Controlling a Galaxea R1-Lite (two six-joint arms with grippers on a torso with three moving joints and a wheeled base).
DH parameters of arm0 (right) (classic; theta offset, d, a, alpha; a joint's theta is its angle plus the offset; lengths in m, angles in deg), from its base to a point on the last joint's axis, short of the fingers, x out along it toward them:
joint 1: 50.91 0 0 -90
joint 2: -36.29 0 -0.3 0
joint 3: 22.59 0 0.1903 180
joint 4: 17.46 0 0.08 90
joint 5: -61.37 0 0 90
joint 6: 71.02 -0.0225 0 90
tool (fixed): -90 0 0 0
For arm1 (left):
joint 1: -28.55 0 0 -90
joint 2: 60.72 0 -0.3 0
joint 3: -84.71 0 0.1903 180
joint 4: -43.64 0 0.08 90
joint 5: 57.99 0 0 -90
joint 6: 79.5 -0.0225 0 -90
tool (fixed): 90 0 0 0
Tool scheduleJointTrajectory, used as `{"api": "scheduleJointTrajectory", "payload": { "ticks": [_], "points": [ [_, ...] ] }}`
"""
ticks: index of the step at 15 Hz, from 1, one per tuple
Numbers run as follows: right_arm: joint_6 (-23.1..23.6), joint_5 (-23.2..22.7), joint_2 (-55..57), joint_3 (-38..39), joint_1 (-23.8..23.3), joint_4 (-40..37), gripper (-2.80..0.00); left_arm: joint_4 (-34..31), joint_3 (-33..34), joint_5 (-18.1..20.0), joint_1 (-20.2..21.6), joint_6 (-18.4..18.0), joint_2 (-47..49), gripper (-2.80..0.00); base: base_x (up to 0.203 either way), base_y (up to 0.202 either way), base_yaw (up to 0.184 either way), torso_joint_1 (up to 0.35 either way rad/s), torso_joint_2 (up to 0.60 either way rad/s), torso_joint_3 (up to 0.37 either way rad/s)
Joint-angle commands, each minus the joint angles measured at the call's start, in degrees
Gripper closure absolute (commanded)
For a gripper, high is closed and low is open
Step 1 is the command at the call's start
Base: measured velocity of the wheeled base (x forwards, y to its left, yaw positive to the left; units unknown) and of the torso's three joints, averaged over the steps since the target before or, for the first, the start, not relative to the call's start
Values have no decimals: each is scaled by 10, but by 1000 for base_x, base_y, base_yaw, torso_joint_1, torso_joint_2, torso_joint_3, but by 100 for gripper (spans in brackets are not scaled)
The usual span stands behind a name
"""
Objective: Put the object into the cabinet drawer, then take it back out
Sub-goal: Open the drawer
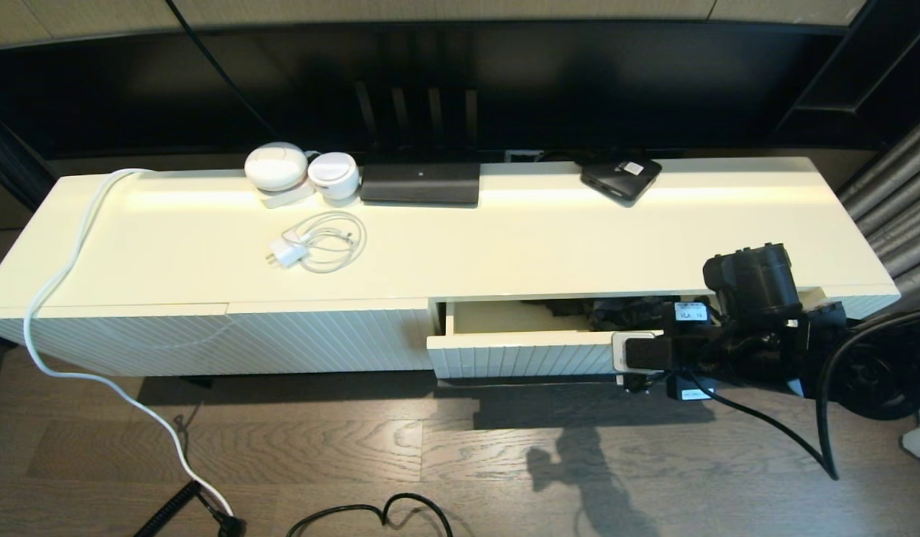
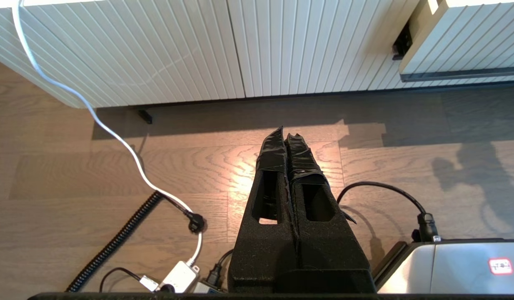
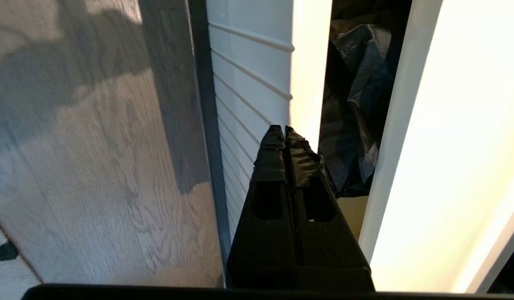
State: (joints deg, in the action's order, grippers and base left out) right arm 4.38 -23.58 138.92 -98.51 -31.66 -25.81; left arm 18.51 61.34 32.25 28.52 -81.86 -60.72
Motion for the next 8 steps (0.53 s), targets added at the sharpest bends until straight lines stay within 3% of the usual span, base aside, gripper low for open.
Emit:
{"api": "scheduleJointTrajectory", "payload": {
  "ticks": [1, 8],
  "points": [
    [5, -1, -23, 10, 5, 2, 0, 0, 0, 0, 0, 0, -1, 0, 0, 0, 0, 0, 0, 0],
    [12, 1, -8, -44, 16, -13, 0, 0, 0, 0, 0, 0, -1, 0, 0, 0, 0, 0, 0, 0]
  ]
}}
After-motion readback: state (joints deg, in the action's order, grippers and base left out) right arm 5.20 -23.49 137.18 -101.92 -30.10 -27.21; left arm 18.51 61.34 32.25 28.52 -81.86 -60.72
